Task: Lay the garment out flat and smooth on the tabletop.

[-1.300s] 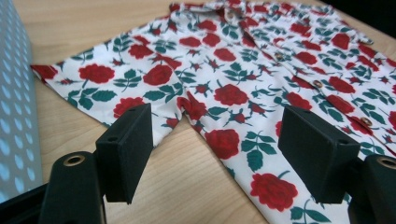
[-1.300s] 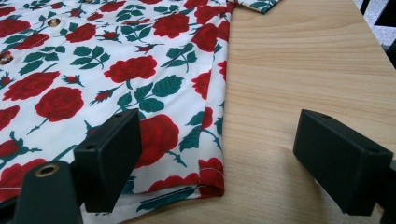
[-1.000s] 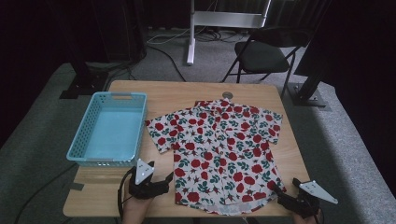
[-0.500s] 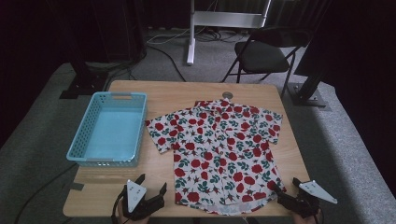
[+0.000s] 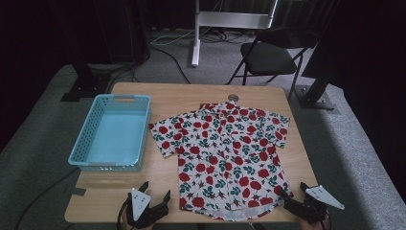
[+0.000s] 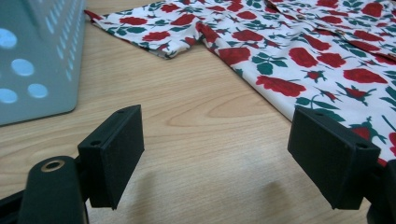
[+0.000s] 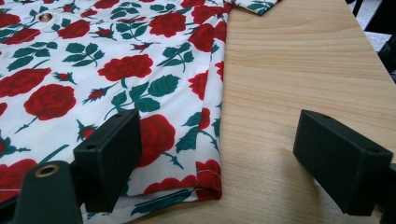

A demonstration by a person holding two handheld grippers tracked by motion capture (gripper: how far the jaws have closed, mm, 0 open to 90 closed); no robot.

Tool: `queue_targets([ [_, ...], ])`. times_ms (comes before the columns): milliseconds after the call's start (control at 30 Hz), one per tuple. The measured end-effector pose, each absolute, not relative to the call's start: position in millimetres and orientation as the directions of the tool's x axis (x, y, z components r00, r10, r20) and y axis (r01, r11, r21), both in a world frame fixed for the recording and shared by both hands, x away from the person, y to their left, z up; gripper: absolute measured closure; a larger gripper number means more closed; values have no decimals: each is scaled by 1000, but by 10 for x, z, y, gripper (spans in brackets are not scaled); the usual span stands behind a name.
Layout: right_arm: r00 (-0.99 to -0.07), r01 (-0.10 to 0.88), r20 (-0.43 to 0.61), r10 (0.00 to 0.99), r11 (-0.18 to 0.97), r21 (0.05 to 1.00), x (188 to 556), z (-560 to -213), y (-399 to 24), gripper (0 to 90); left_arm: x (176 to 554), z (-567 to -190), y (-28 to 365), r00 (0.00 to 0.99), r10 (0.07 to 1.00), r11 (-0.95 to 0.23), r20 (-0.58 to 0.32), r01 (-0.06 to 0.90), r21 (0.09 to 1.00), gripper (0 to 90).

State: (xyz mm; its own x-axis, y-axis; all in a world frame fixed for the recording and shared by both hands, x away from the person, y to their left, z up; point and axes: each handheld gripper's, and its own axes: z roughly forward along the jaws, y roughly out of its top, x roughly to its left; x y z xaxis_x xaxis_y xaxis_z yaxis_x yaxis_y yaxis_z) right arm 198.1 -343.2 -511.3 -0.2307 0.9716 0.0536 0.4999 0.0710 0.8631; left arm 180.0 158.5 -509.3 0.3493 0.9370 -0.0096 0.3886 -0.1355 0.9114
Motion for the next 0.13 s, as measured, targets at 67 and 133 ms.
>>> queue_targets([
  [67,-230,499,56,972,69,864,1982,-5114,-3432,150,1796,-5095,1582,350,937,-139,-4,383,913,193],
  [133,-229,500,56,972,68,863,1984,-5114,-3432,150,1795,-5097,1580,352,936,-142,-1,380,914,193],
])
